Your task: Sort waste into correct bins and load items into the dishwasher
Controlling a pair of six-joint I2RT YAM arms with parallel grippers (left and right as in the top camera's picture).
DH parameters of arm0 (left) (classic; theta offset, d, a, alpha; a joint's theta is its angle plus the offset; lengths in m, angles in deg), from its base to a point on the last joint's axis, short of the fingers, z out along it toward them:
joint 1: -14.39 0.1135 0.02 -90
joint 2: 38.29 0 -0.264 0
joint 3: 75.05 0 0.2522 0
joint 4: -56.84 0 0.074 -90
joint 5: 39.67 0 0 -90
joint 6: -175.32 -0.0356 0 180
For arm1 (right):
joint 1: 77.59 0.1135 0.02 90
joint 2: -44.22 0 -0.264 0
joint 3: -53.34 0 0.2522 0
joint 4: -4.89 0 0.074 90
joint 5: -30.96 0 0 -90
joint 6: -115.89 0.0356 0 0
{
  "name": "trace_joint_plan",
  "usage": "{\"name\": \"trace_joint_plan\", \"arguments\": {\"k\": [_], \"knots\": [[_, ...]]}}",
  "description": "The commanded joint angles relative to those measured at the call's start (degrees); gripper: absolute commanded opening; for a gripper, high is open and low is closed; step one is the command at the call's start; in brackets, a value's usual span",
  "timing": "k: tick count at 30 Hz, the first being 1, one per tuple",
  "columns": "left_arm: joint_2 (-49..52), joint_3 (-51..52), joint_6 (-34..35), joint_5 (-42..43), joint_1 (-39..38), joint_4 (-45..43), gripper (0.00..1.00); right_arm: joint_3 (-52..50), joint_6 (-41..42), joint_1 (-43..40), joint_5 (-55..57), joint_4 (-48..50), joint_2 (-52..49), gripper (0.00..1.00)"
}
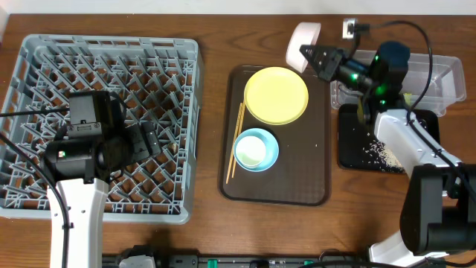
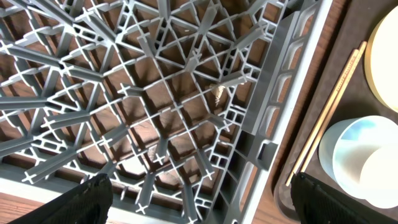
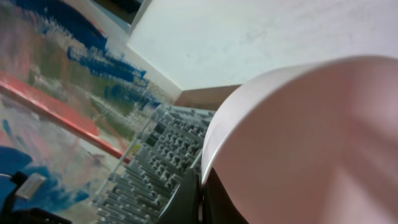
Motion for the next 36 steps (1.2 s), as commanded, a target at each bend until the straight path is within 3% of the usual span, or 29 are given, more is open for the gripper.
{"name": "trace_joint_plan", "arguments": {"k": [1, 9, 16, 25, 36], "knots": [[0.1, -1.2, 0.3, -0.3, 0.3, 0.1, 0.93, 5.8, -7.0, 0.9, 0.8, -3.7, -0.3, 0.01], [0.1, -1.2, 0.3, -0.3, 0.3, 0.0, 0.93, 15.7, -23.4, 3.9, 2.3, -31.3, -0.3, 0.01], [0.1, -1.2, 0.3, -0.3, 0.3, -0.1, 0.93, 17.0, -40.9, 9.5, 19.9, -51.3, -0.3, 0.01], [0.1, -1.2, 0.3, -0.3, 0.3, -0.1, 0.93, 17.0, -56.6, 22.4, 48.4, -54.2, -0.7, 0.01], [0.1, -1.2, 0.3, -0.3, 0.3, -0.1, 0.93, 17.0, -51.3, 25.0, 50.1, -53.2, -9.9, 0.01]]}}
